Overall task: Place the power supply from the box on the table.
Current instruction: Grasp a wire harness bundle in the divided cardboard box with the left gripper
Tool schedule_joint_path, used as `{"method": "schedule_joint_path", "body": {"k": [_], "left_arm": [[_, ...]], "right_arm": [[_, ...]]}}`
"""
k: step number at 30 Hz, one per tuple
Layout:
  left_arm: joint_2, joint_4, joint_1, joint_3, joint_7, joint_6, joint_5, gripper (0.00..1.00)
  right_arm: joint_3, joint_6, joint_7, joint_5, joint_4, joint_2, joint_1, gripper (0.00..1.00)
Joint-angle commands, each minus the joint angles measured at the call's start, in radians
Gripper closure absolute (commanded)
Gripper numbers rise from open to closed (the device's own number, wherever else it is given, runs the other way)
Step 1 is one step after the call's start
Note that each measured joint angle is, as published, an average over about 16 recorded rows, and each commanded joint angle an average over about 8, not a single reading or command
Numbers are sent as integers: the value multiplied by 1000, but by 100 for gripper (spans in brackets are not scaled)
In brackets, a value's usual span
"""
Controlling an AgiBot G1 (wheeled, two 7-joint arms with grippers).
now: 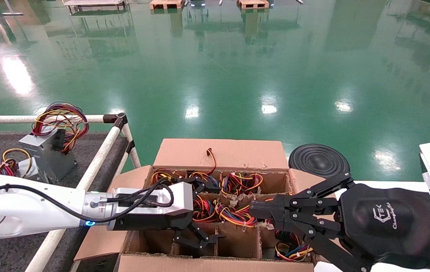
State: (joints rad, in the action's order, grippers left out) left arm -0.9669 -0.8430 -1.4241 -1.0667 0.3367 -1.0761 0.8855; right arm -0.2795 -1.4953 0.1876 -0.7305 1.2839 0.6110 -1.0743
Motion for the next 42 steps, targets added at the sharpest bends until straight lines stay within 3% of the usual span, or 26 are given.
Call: {"method": "schedule_joint_path", "body": {"k": [1,20,22,27,29,42], "left_arm": [[-6,10,-3,-5,10,0,-4,0],[-47,80,-22,-17,87,-24,-47,2],[-50,87,-22,-18,93,-27,-51,19],[-58,105,-23,-21,104,-36,-59,82],[-62,114,-24,-23,109,-41,-62,98],[-83,169,-28,-27,136,-66,-76,100]], "right_arm": [[0,0,0,0,0,0,0,100],[0,0,0,0,0,0,0,100],[0,0,0,0,0,0,0,100],[0,0,0,0,0,0,0,100],[0,0,0,0,0,0,0,100],[0,0,0,0,0,0,0,100]]}}
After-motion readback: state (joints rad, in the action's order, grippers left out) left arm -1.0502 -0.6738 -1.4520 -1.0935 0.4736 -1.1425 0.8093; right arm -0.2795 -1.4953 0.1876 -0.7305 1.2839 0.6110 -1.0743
